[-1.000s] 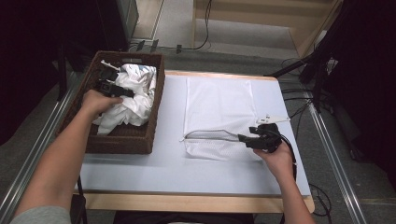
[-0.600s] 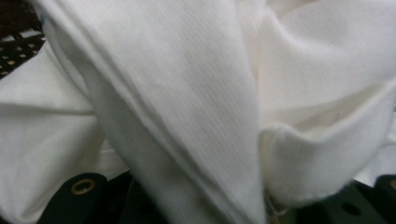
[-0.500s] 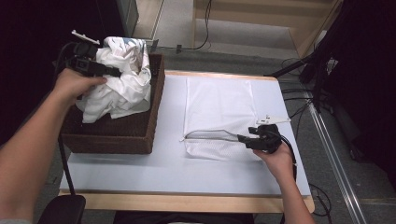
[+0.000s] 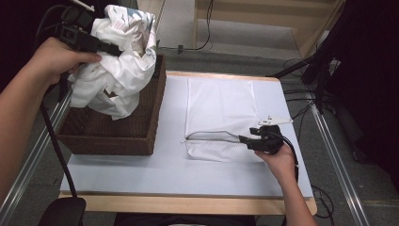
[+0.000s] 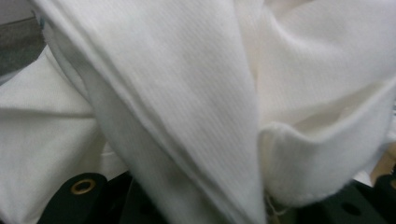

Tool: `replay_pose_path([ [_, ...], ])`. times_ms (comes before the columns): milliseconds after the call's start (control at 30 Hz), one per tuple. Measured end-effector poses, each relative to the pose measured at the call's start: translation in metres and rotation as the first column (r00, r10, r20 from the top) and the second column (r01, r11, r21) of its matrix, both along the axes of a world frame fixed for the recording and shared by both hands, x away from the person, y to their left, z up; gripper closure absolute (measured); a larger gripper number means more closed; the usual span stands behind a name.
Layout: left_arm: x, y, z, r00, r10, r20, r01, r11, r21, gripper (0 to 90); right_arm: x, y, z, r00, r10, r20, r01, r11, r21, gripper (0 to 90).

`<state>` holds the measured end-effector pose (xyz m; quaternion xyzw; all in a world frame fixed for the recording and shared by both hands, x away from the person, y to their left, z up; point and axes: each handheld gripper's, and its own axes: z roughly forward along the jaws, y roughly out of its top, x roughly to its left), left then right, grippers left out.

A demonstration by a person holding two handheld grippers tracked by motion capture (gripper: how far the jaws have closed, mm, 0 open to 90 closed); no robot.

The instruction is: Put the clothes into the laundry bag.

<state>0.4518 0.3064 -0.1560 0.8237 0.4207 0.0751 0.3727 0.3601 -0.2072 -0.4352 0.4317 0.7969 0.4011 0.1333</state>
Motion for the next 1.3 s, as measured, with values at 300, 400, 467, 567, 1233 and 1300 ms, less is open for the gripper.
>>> replay_pose_path([
  [300,-0.017,-0.046,0.052,0.9915,-0.127,0.029,0.128,0.9908,-0.045,68.2,-0.001,-0.005,0.002,1.0000,-0.005,0.008,0.005,0.9997,0.025,43.6],
  [400,-0.025,-0.071,0.065,0.9837,-0.178,0.027,0.179,0.9834,-0.033,68.2,0.001,-0.008,0.003,1.0000,-0.001,-0.004,0.002,0.9990,0.045,44.6],
  [467,-0.027,-0.078,0.069,0.9811,-0.191,0.029,0.192,0.9807,-0.036,68.3,0.001,-0.008,0.004,1.0000,-0.007,-0.005,0.007,0.9990,0.043,44.6],
  [567,-0.036,-0.101,0.078,0.9679,-0.248,0.042,0.250,0.9671,-0.048,68.2,0.001,-0.011,0.004,0.9999,-0.015,0.001,0.015,0.9990,0.041,44.5],
  [1233,-0.108,-0.251,0.083,0.8069,-0.587,0.067,0.591,0.8005,-0.102,68.3,-0.001,-0.034,0.009,0.9965,-0.082,0.014,0.082,0.9951,0.056,44.4],
  [1300,-0.111,-0.256,0.083,0.7968,-0.601,0.067,0.604,0.7899,-0.105,68.3,-0.001,-0.036,0.010,0.9961,-0.087,0.015,0.086,0.9947,0.057,44.4],
])
